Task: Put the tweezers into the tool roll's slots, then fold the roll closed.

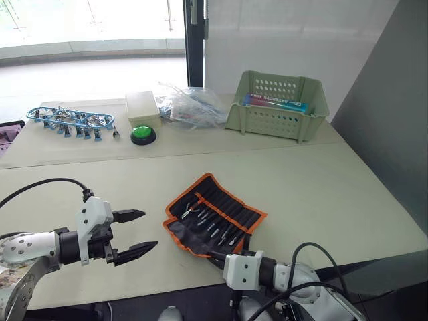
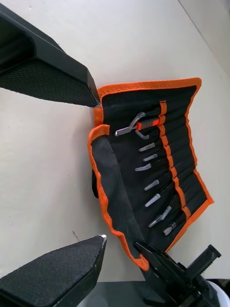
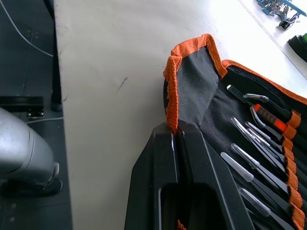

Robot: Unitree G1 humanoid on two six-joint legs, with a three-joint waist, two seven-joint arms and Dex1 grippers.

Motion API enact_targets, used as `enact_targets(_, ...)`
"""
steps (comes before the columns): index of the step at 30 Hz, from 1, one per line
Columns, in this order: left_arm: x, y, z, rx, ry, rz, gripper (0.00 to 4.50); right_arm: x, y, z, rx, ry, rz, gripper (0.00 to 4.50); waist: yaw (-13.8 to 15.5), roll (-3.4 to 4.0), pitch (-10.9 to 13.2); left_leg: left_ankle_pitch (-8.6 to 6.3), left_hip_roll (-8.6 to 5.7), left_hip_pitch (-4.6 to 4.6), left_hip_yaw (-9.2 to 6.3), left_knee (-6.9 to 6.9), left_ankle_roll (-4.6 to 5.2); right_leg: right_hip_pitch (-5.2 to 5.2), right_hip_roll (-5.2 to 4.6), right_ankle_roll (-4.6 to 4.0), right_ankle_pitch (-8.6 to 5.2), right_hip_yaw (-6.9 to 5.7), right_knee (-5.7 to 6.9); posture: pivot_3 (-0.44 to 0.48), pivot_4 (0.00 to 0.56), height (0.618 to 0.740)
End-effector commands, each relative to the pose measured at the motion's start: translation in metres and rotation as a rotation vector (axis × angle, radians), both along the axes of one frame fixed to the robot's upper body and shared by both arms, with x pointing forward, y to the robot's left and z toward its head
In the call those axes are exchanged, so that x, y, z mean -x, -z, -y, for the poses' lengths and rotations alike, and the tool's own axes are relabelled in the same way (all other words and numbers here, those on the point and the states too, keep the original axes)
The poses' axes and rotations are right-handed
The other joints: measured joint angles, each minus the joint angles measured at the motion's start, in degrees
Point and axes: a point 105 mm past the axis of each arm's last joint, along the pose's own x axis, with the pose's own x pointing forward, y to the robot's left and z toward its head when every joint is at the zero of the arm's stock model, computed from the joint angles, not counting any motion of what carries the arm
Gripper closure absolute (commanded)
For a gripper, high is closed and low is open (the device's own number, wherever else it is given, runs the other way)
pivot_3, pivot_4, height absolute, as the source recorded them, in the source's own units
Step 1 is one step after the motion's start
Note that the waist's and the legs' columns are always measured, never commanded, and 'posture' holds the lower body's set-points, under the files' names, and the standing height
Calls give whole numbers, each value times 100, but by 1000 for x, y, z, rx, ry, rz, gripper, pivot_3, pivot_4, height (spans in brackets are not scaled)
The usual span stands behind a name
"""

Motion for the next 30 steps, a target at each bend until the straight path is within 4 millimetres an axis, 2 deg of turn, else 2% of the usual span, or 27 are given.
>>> enact_targets(1,-2,1,-1,-88,84,45,0,8,-11,4,-32,-58,21,4481,11,0,0,0,0,2,0,4,0,3,0,-5,-3,0,2,0,150,736)
enact_targets(7,-14,15,3,-221,263,137,0,5,-15,8,-49,-31,11,4481,70,-2,0,0,-5,0,1,26,0,3,-2,-16,-9,3,23,0,150,736)
enact_targets(11,-29,32,22,-223,371,175,0,8,-14,7,-49,-22,10,4481,150,0,0,1,-7,1,1,28,0,2,-1,-1,-1,3,35,0,150,736)
enact_targets(15,-38,40,34,-209,421,199,0,11,-14,6,-49,-16,2,4481,134,-2,-1,1,-6,-4,1,36,1,2,0,18,10,3,39,0,150,736)
enact_targets(18,-51,48,51,-204,481,233,0,13,-16,6,-54,-11,-3,4481,142,-1,-1,1,-6,-4,0,38,1,1,1,19,11,4,42,0,150,736)
enact_targets(22,-64,48,62,-184,509,257,0,14,-16,7,-47,-6,-7,4481,144,-2,-1,0,-8,-12,0,76,4,9,2,23,13,3,53,0,150,736)
enact_targets(26,-60,49,66,-164,567,246,1108,14,-14,7,-45,2,-7,4500,120,-1,-1,0,-8,-15,-1,84,4,8,2,29,17,5,56,0,150,736)
enact_targets(30,-58,47,63,-164,584,244,2439,12,-13,8,-34,9,-1,4500,132,-1,-1,0,-8,-11,-1,85,4,9,2,29,17,6,64,0,150,736)
